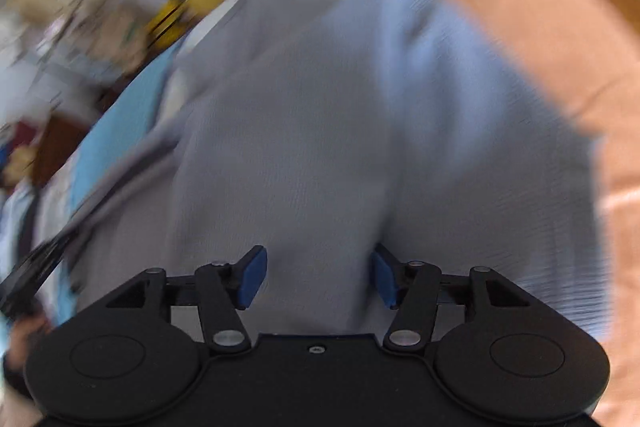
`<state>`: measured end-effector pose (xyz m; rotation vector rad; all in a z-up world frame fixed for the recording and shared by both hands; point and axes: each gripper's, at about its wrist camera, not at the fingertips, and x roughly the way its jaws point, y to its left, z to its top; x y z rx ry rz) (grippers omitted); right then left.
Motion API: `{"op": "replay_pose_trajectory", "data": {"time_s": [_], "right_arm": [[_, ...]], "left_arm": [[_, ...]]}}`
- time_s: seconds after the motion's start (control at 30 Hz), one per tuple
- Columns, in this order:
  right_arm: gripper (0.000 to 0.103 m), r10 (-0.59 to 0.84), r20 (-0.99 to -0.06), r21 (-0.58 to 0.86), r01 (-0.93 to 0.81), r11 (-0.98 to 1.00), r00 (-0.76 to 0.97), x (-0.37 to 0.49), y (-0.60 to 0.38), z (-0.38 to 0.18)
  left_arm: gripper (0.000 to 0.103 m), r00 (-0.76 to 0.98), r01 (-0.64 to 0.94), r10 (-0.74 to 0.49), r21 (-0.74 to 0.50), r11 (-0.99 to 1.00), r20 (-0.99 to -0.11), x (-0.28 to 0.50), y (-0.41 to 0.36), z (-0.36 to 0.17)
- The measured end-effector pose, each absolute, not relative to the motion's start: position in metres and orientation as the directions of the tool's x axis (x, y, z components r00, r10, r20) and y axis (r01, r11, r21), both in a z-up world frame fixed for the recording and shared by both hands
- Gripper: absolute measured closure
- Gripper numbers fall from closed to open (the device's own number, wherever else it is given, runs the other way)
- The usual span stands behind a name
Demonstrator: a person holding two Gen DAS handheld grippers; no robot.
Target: Fold clothes
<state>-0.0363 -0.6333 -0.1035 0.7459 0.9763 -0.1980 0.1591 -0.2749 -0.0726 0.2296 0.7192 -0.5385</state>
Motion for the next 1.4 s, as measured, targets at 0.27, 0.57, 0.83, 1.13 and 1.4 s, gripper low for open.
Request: {"op": "replay_pose_trajectory", "data": {"time_s": [0.27,0.57,0.83,1.13,1.4], "right_arm": [[0.097,0.01,-0.737,0.363,0.384,0.849,0.675,-0.022,-0.613,-0.082],[0.098,-0.13,-0.565,0.228,0.306,0.924,0.815,0.073,-0.638,0.012],[0.052,0.079,-0.428,0.698,0.274,0.662,0.9,0.096,-0.707,-0.005],[0.052,-0.007,-0.606,0.581,0.448,0.68,0.795,-0.016,-0.671,-0.075],[0.049,-0.191,-0.717,0.445,0.651,0.614,0.67,-0.12,-0.667,-0.046]], "left_arm": [[0.089,0.668,0.509,-0.403,-0.01,0.861,-0.625,0.163,-0.256,-0.064],[0.088,0.69,0.476,-0.401,-0.039,0.878,-0.602,0.177,-0.247,-0.065],[0.073,0.701,0.336,-0.408,-0.234,0.912,-0.585,0.207,-0.214,-0.079],[0.069,0.624,0.304,-0.338,-0.179,0.936,-0.705,0.199,-0.196,-0.078],[0.037,0.536,0.32,-0.264,-0.096,0.943,-0.802,0.138,-0.187,-0.064]]}}
